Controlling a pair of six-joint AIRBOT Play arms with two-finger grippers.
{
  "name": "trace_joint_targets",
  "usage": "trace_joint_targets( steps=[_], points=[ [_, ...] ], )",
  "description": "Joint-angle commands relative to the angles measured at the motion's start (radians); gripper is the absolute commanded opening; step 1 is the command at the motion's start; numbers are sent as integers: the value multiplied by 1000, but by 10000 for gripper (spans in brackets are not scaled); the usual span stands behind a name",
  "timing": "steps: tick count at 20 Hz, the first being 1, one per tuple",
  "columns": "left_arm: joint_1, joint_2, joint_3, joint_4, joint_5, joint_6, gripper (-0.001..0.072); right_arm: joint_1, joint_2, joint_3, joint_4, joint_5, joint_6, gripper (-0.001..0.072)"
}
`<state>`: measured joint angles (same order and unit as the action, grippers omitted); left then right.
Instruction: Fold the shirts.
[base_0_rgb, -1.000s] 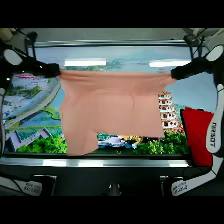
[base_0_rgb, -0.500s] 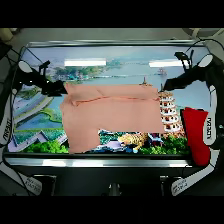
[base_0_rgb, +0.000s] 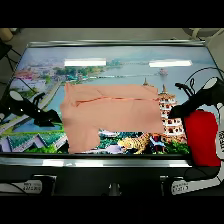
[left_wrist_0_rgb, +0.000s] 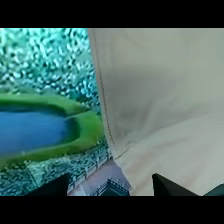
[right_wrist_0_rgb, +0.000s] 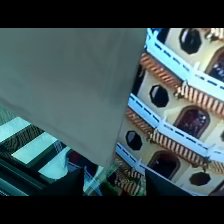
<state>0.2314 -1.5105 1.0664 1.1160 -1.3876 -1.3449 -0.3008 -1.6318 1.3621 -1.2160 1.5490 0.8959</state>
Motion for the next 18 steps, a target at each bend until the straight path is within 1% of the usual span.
trace_joint_targets(
  steps=[1, 3, 7, 8, 9, 10, 11, 12, 13, 16, 18],
  points=[
    [8, 40, -178, -86, 145, 56, 605, -6, 43, -112, 26, -14, -43, 375],
    [-7, 28, -182, -151, 190, 64, 605, -6, 45, -113, 25, -4, -46, 375],
    [-69, 14, -182, -175, 266, 49, 601, -6, 45, -139, -3, -7, -48, 392],
    [-82, 9, -182, -175, 277, 35, 481, -6, 45, -161, -8, -11, -48, 427],
    [-93, 6, -182, -175, 281, 36, 360, -6, 45, -184, -6, -22, -48, 430],
    [-98, 5, -182, -175, 281, 36, 263, -6, 45, -208, -2, -40, -48, 443],
    [-100, 6, -182, -175, 272, 37, 139, -6, 44, -225, 0, -61, -48, 463],
    [-100, 6, -182, -175, 259, 41, 80, -6, 44, -235, 0, -79, -45, 468],
    [-100, 7, -182, -174, 250, 59, 29, -6, 44, -242, 3, -92, -34, 468],
    [-100, 20, -182, -174, 245, 67, 28, -6, 43, -286, 32, -135, -23, 488],
    [-100, 29, -182, -174, 245, 67, 28, -6, 41, -320, 98, -188, -21, 487]
  ],
)
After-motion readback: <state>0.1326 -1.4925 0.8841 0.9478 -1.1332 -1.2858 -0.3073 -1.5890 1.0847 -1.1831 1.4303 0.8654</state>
